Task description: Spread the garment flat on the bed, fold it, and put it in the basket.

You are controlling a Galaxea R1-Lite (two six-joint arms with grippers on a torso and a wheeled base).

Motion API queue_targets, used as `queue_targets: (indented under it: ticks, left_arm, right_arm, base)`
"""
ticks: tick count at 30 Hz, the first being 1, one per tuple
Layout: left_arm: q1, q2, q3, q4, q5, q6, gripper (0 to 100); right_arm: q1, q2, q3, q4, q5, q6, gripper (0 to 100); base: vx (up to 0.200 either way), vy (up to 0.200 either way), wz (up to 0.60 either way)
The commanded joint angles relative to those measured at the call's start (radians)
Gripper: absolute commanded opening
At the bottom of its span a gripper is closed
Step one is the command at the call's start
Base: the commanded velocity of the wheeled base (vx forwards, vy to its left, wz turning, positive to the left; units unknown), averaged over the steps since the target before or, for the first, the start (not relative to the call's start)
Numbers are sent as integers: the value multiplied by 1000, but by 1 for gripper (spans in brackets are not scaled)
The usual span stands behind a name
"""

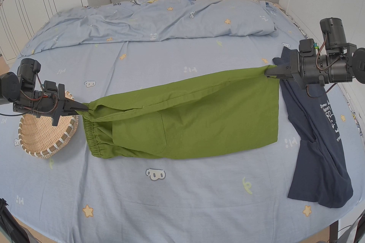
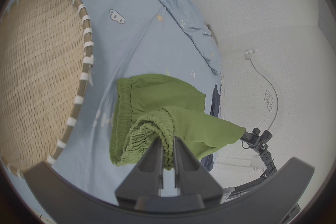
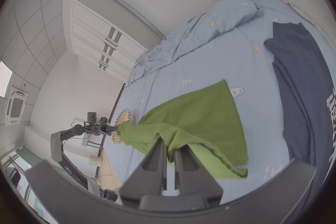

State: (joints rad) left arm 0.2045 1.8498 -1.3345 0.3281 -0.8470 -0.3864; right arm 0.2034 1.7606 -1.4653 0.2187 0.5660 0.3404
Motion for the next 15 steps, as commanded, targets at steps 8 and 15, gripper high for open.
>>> queue_targets:
  ticks: [8,15]
  left_arm:
    - [19,115,-124,14,0,-3,0]
    - [18,137,-144,11,0,-3,0]
  right_arm:
    - [-12,234,-343,122,-47,5,0]
    - [-18,303,-415,142,-58,0,0]
  base:
    - [0,0,0]
    - [0,0,0]
